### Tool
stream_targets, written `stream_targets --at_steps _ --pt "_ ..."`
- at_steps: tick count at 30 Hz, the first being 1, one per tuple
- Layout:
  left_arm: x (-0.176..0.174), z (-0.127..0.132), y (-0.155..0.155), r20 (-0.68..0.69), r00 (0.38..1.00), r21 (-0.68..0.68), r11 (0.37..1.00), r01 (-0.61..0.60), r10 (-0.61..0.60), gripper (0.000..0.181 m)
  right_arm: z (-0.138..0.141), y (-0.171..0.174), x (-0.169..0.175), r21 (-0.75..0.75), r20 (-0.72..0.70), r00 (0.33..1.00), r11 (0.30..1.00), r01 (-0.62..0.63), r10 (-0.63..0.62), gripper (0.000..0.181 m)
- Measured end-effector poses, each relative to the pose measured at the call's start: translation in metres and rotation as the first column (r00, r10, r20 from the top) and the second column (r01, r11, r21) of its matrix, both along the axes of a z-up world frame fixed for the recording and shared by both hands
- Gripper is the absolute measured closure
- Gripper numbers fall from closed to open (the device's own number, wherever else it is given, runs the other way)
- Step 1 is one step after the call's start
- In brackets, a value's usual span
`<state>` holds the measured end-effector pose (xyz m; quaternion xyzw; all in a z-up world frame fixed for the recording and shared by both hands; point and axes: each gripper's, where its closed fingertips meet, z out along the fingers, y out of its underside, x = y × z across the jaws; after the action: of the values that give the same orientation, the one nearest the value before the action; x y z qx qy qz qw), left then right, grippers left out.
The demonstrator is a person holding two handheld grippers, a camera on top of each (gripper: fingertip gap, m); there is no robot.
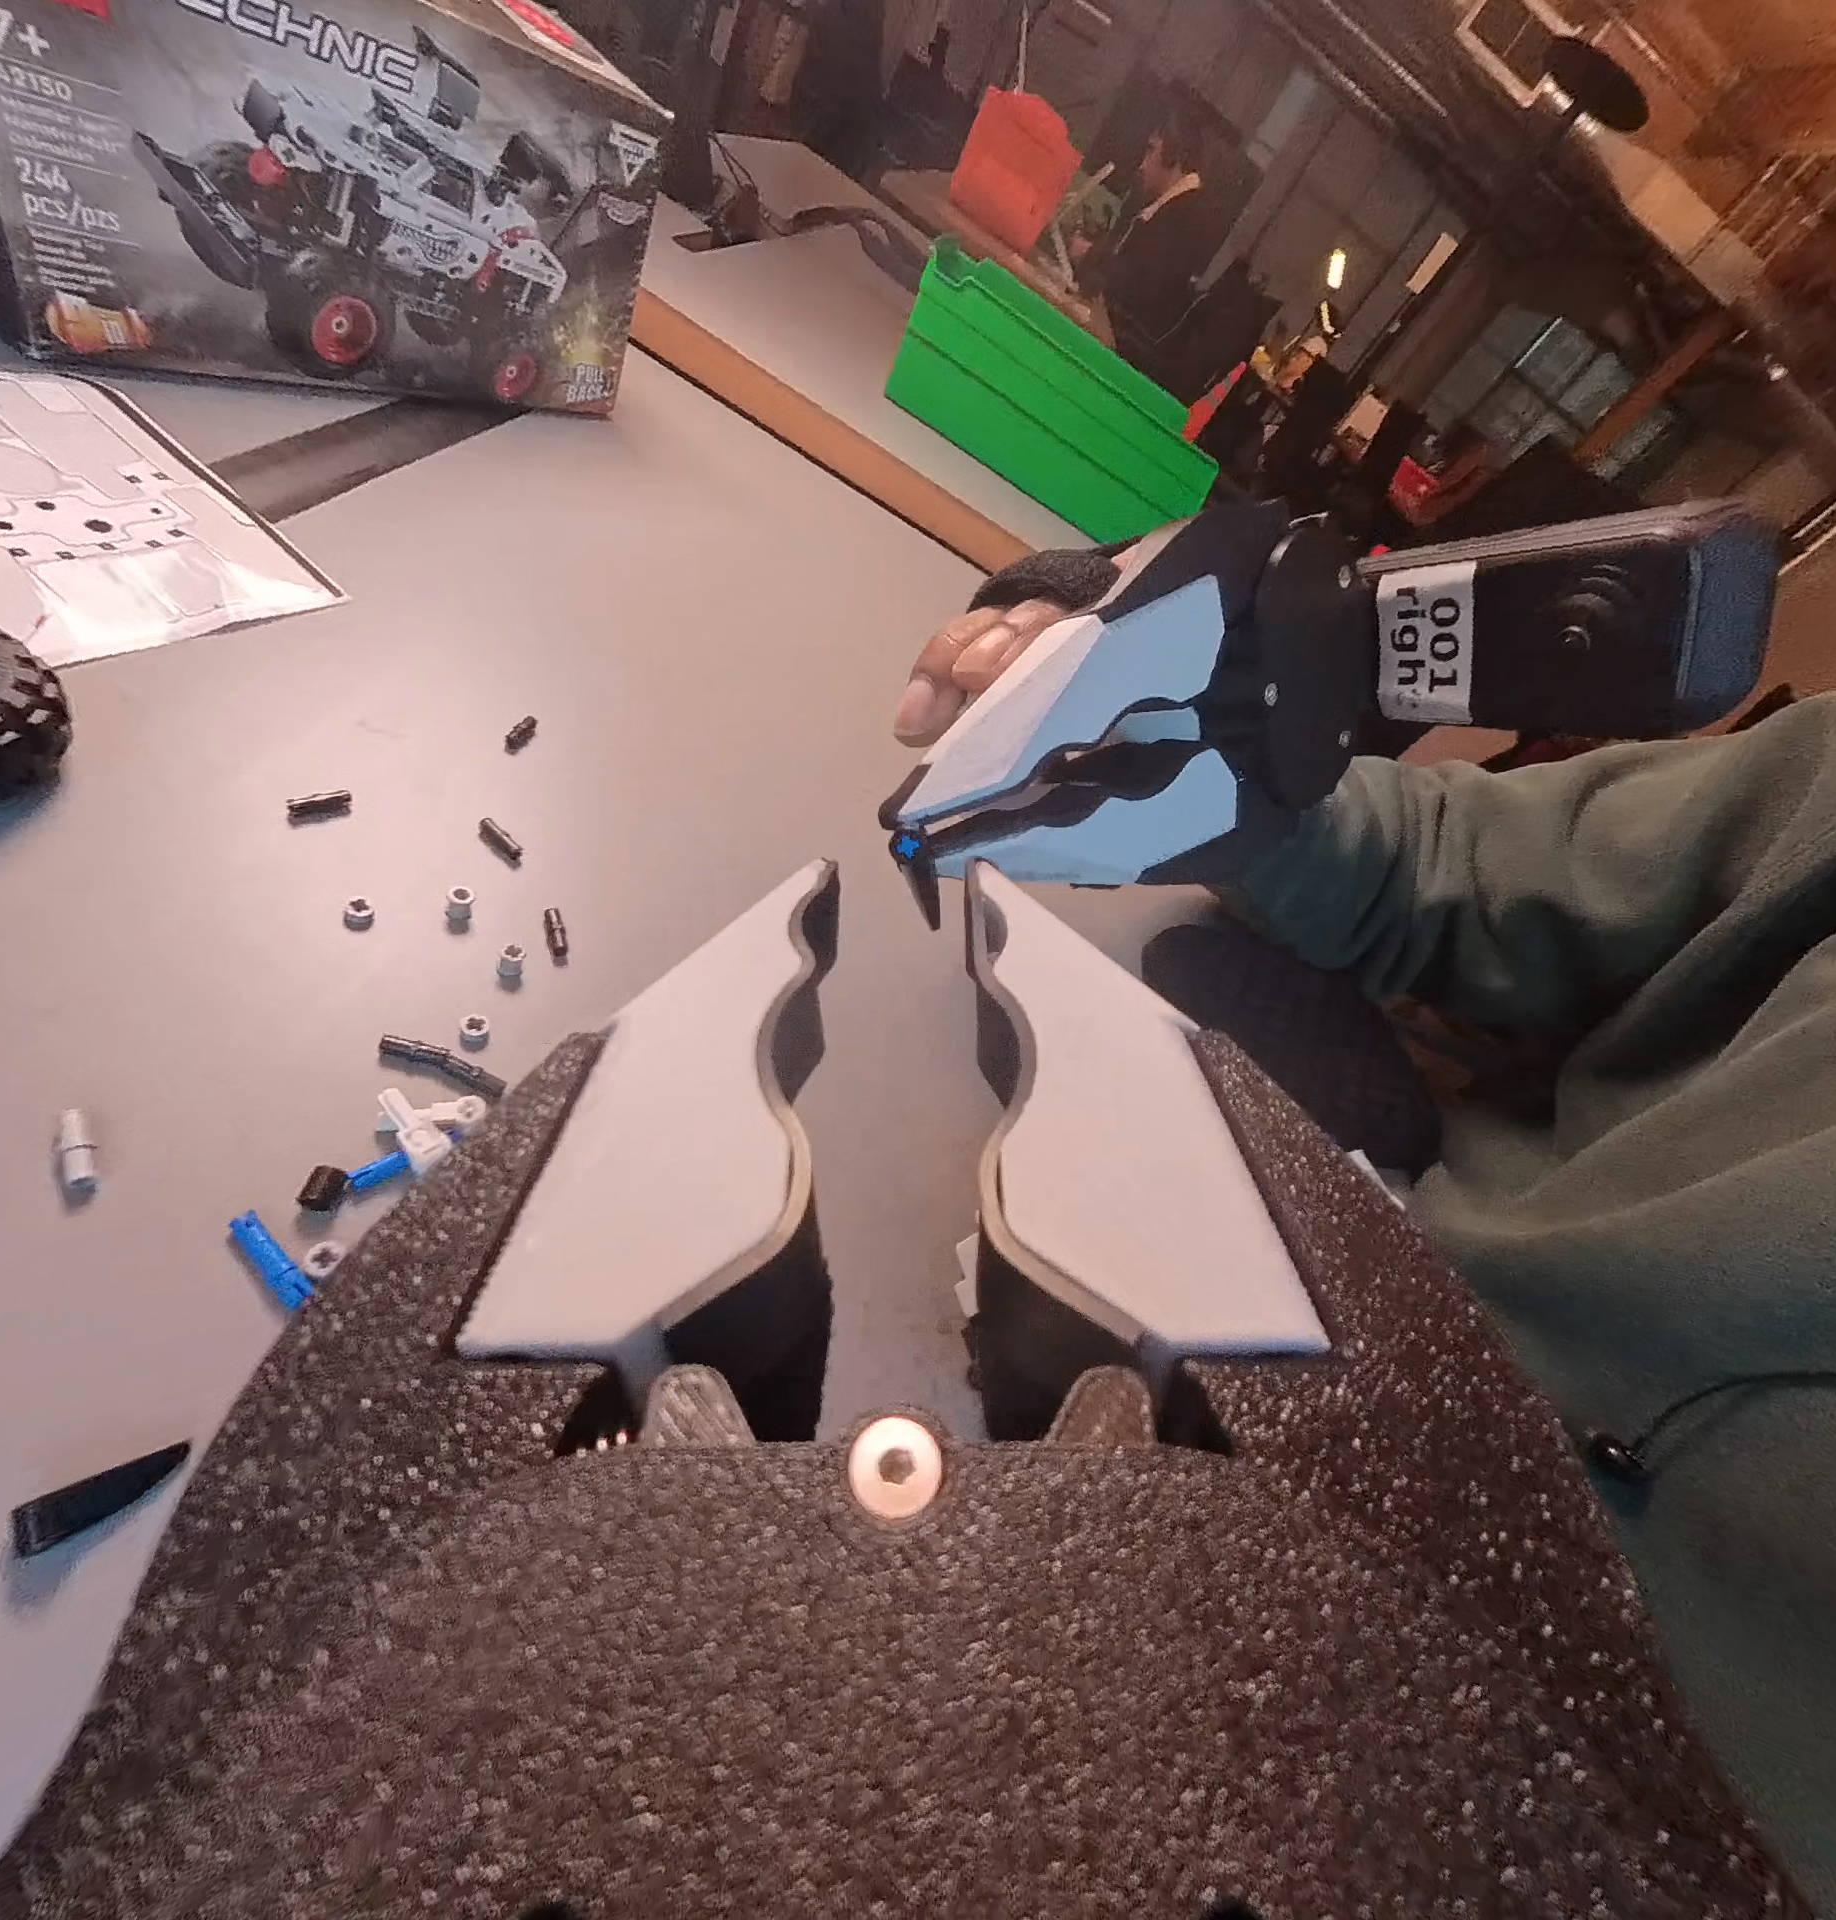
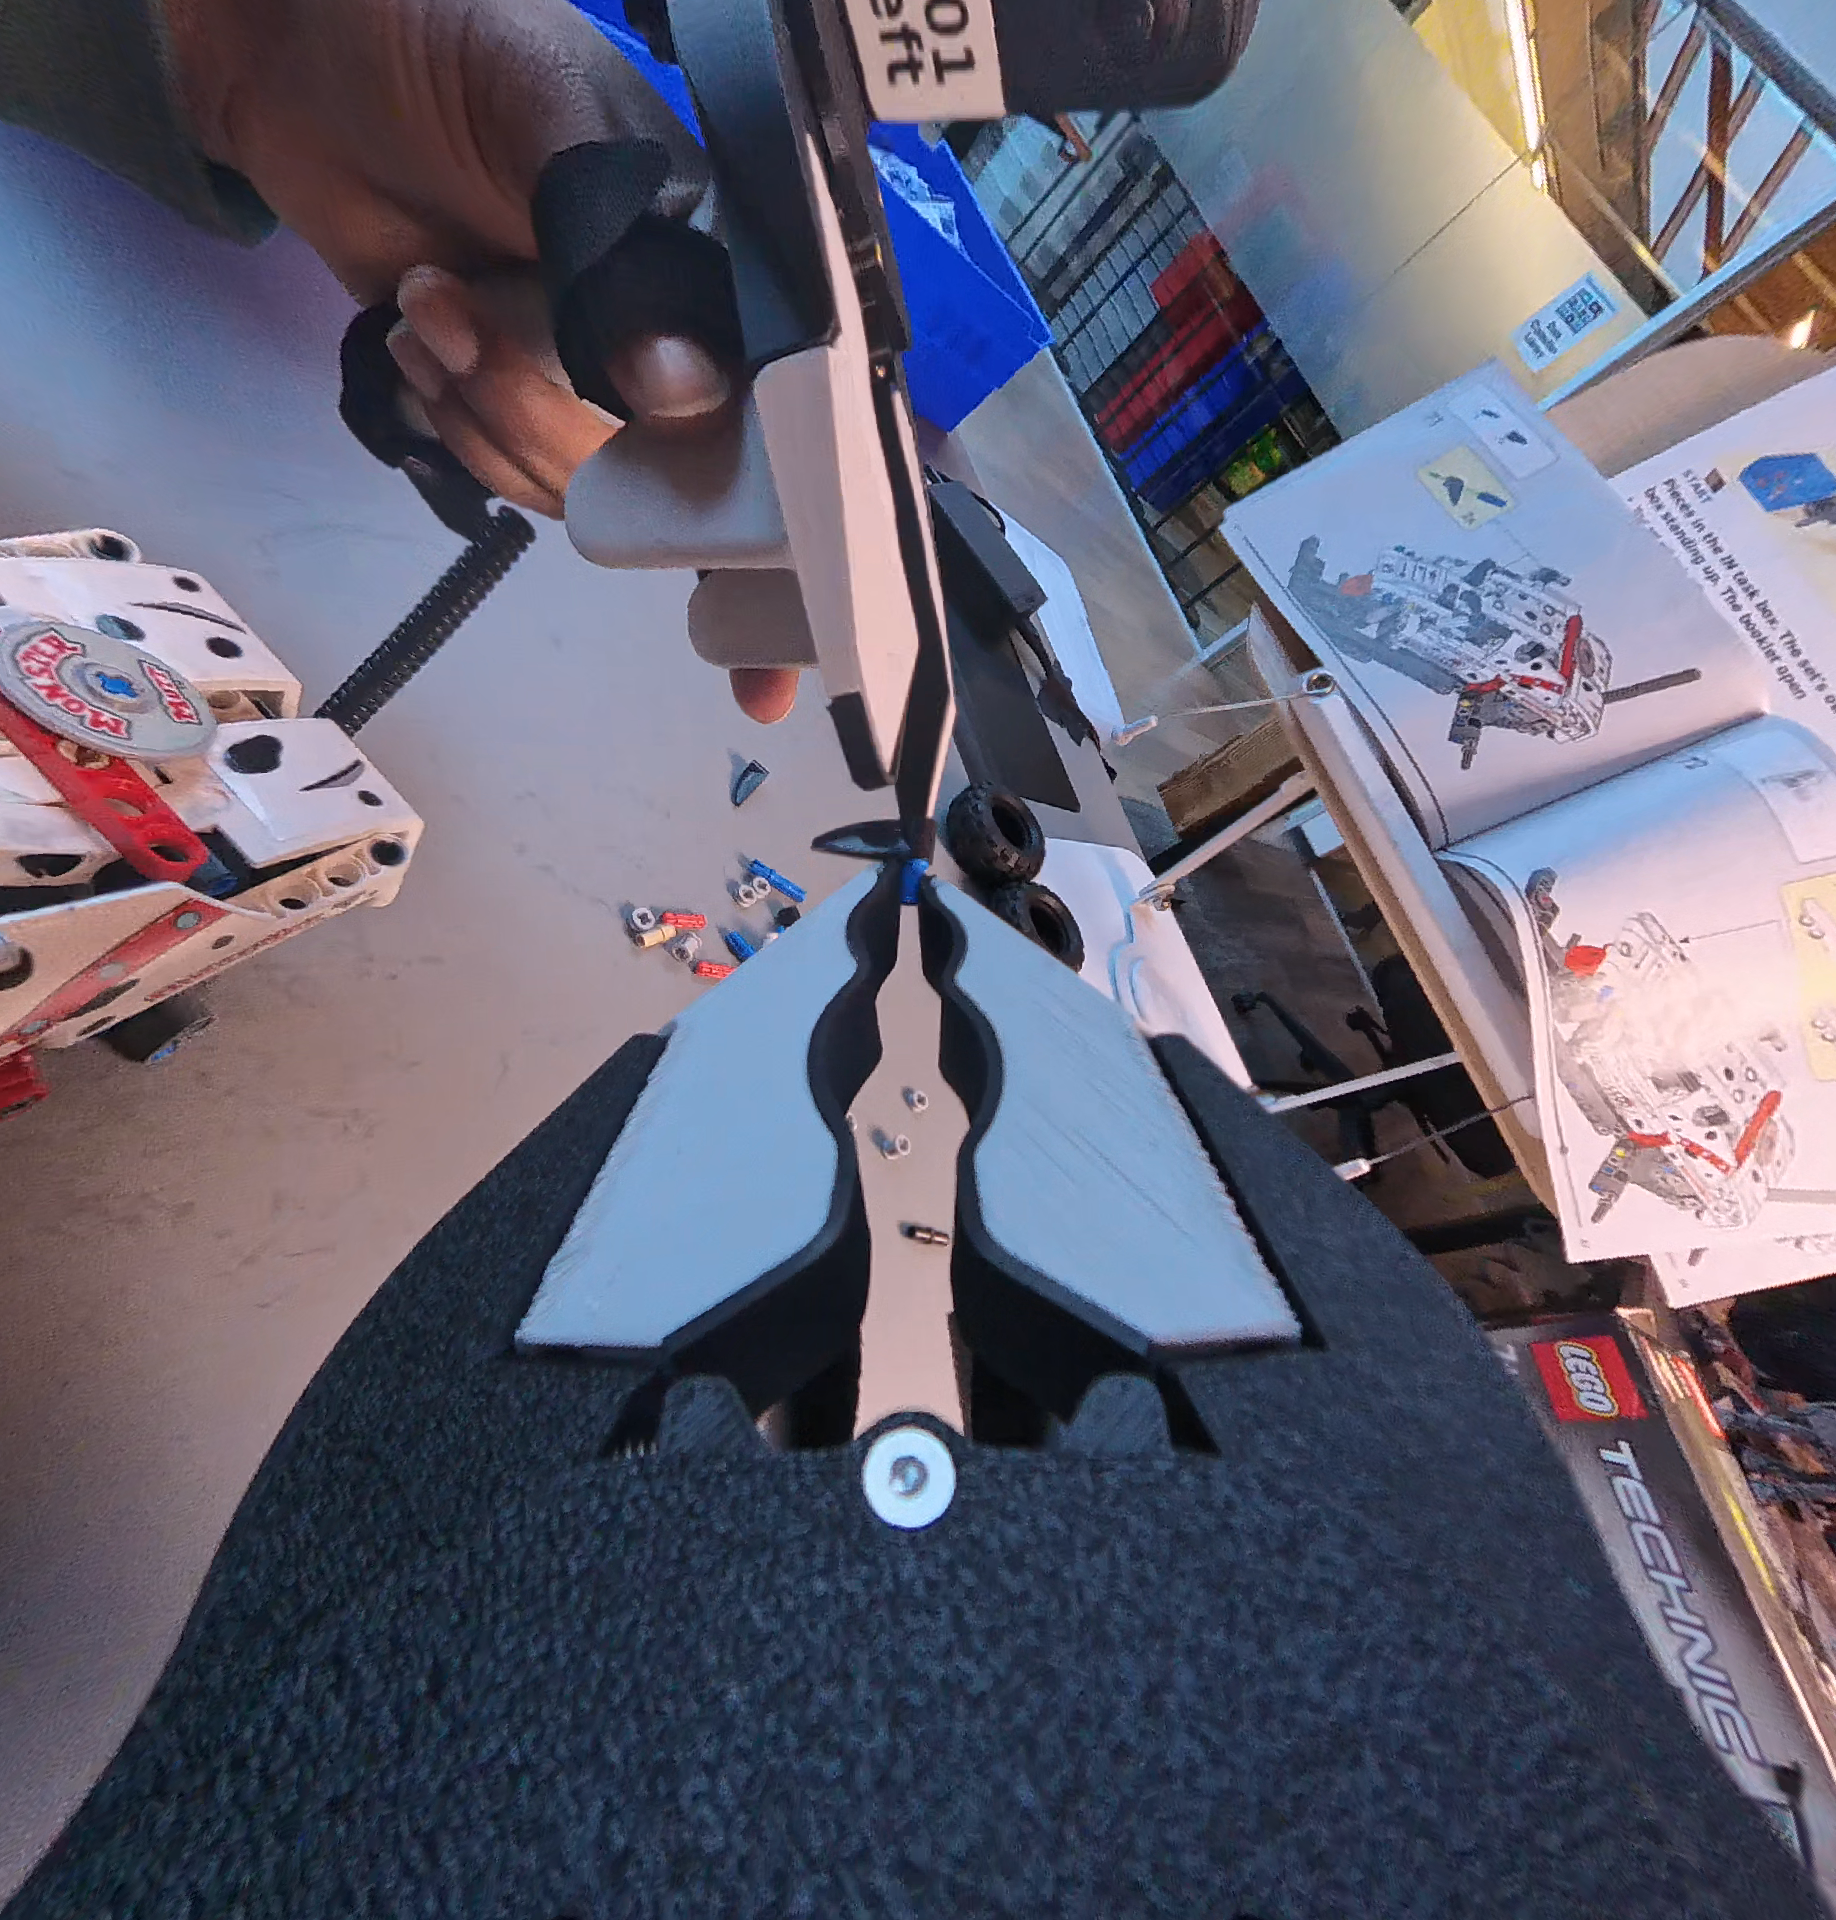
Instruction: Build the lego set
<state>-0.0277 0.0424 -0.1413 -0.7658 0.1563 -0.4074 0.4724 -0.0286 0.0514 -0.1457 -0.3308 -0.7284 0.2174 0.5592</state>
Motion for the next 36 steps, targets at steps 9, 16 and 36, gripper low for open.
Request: stream_targets --at_steps 9,16,36 --pt "0.012 0.017 -0.008 0.007 0.999 0.053 0.998 0.031 -0.031 0.178 0.017 -0.015 0.002 0.069 -0.082 0.996 0.997 -0.024 0.029 0.180" --pt "-0.006 0.030 -0.002 0.120 0.993 0.081 0.996 -0.030 0.020 0.178 0.020 -0.010 0.010 0.055 -0.056 0.997 0.997 -0.053 0.056 0.181" --pt "0.026 0.043 -0.029 0.291 0.928 0.090 0.973 0.214 -0.232 0.177 0.042 -0.038 0.016 0.025 -0.137 0.975 0.985 -0.173 0.175 0.174"
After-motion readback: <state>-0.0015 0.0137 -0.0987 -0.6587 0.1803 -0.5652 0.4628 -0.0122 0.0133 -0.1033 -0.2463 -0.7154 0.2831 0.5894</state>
